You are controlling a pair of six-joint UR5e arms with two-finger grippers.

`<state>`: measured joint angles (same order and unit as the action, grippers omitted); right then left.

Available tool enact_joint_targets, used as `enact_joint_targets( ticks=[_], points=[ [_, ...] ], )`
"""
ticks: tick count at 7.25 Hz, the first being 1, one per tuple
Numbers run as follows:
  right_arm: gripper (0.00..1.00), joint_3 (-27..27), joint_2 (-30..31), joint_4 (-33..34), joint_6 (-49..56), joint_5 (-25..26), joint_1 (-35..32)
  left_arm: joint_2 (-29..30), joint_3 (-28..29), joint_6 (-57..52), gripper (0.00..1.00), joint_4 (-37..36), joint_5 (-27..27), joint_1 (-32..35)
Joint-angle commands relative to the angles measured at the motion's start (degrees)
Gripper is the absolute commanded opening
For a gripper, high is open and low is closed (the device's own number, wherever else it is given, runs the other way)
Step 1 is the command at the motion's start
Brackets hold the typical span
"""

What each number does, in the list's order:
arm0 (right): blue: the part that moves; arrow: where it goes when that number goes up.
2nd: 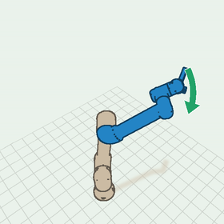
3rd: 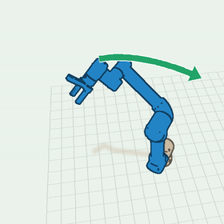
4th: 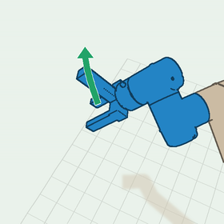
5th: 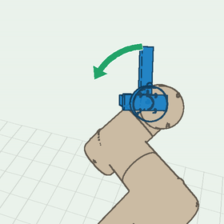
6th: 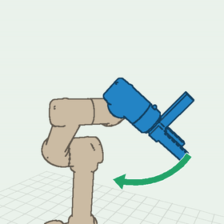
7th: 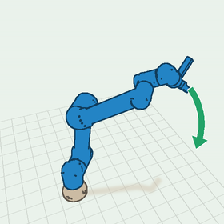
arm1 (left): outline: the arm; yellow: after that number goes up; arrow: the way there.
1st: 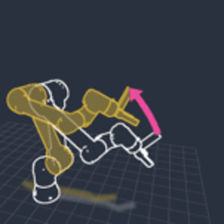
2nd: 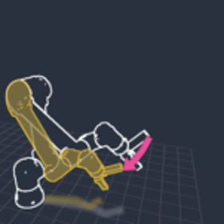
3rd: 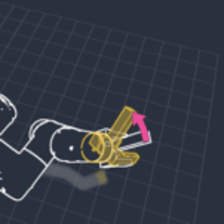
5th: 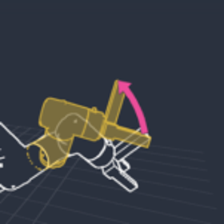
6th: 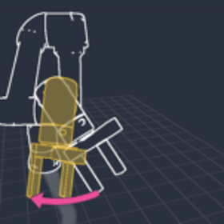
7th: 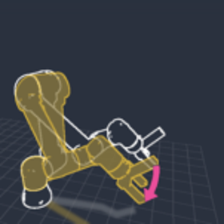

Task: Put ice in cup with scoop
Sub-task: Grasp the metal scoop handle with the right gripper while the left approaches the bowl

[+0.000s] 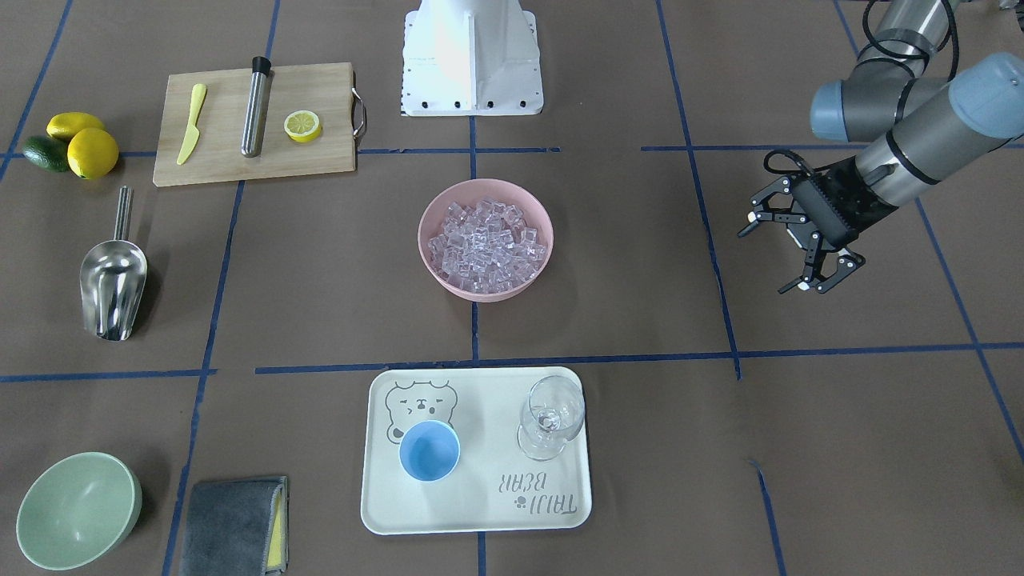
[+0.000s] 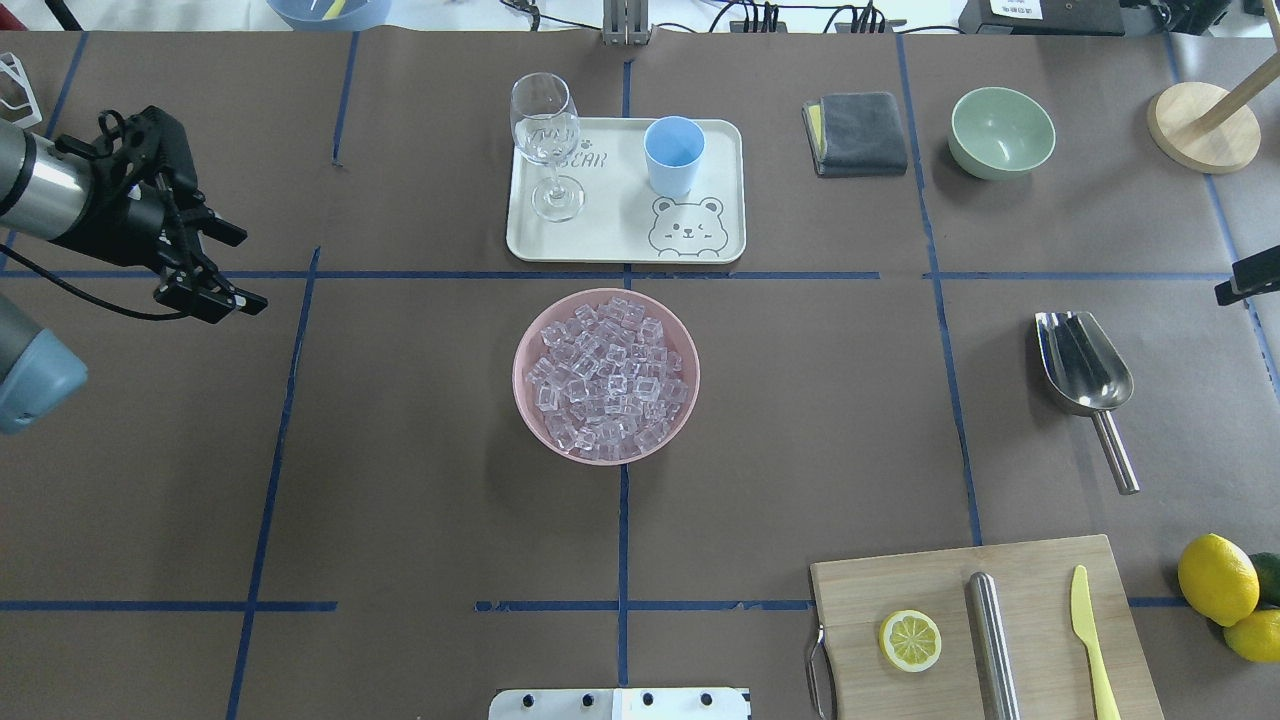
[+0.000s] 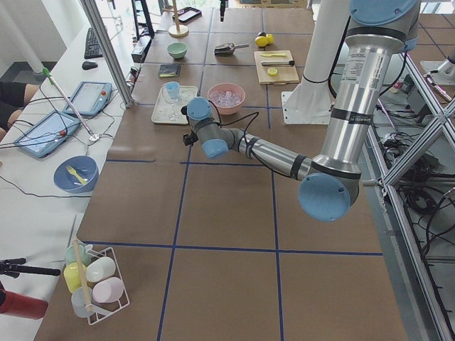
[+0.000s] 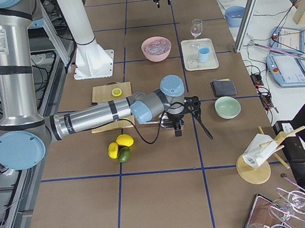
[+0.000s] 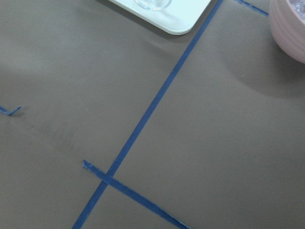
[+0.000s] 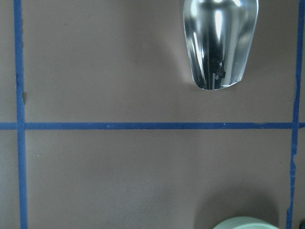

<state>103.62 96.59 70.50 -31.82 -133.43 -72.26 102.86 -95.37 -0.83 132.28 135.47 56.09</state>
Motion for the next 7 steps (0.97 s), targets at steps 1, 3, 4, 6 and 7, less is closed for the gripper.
enact_joint_targets(
  ticks=[1,3,4,6,7],
  points=[
    [1.00,2.5,5.6,-10.1,-10.3,2.4,7.4,2.5,2.5,0.2,1.00,6.4,0.1,-3.3],
    [1.00,5.4,5.5,-9.4,-20.0,8.6,19.0,3.3,3.9,0.3,1.00,7.5,0.1,-3.8],
    [1.00,6.5,5.5,-8.3,-23.3,10.5,22.7,3.3,3.9,0.3,1.00,7.5,0.1,-3.8],
    [1.00,6.5,5.5,-5.6,-23.4,10.6,24.7,3.4,4.2,0.3,1.00,7.5,0.1,-3.8],
    [1.00,6.0,5.5,-5.6,-23.1,10.5,24.9,3.4,4.5,0.2,1.00,7.5,0.1,-3.8]
  ],
)
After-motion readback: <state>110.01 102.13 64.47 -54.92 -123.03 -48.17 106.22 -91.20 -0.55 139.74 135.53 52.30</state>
